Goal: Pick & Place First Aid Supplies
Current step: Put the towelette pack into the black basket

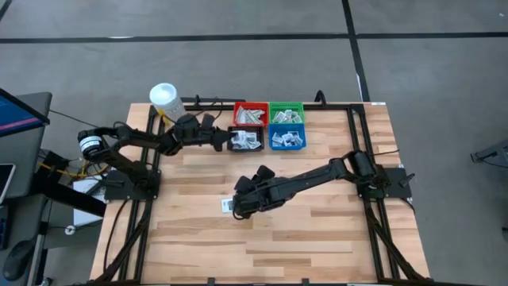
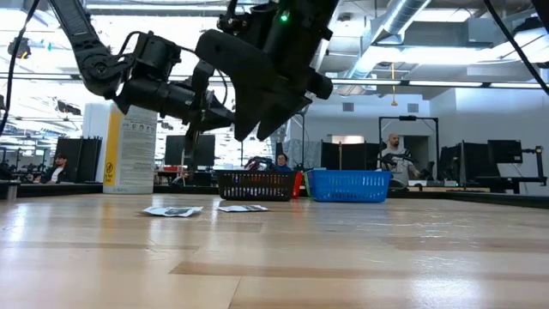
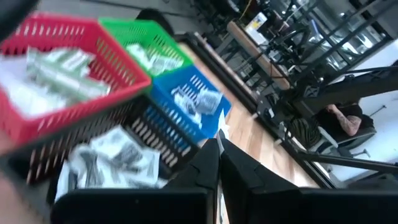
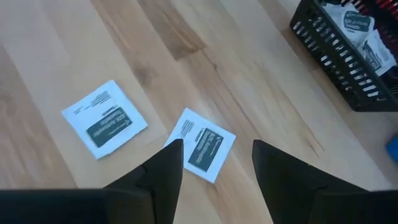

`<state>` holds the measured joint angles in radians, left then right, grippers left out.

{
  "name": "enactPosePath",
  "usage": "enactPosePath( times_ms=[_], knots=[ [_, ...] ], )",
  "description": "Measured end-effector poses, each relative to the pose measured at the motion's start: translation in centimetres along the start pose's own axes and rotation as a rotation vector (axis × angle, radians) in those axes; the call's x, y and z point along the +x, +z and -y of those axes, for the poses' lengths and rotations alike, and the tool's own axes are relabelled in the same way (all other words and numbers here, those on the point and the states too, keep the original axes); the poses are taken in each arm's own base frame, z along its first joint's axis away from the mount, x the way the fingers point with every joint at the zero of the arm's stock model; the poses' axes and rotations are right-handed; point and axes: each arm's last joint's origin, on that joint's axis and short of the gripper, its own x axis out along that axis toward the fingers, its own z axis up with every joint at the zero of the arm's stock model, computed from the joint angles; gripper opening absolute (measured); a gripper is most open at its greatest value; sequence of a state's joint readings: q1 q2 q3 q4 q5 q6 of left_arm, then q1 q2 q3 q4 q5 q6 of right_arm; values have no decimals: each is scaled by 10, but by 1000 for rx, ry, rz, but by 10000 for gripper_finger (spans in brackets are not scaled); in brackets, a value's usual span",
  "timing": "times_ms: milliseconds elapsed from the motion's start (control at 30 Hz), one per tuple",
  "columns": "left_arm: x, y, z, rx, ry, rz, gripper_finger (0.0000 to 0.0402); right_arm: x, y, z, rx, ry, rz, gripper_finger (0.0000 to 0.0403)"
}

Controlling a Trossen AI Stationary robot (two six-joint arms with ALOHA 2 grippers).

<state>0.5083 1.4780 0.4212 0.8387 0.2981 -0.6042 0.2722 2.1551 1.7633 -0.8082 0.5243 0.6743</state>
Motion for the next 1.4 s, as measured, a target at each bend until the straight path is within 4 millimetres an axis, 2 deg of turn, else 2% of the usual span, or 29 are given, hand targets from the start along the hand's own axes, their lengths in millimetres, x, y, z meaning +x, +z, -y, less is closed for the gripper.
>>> enactPosePath(
  times_ms=[133,300,500,700,867,1100,1233,1400],
  knots=[
    [5,10,5,78,-16,26,17,3,3,4,8,-9,-4,181],
    [7,15,6,146,-17,37,49,5,3,9,10,-31,-25,174],
    [6,19,-1,159,32,35,87,1,5,13,14,-33,-24,171],
    [6,16,-3,144,43,-4,98,1,7,15,20,-35,-24,173],
    [4,3,-4,128,15,-82,98,2,8,17,16,-37,-25,169],
    [-7,-28,-7,101,1,-192,99,10,12,20,-30,-32,-22,164],
    [-13,-45,-7,78,4,-248,99,20,15,21,-69,7,-44,164],
    [-20,-63,-5,72,-8,-312,99,44,14,17,-122,103,-79,164]
  ],
)
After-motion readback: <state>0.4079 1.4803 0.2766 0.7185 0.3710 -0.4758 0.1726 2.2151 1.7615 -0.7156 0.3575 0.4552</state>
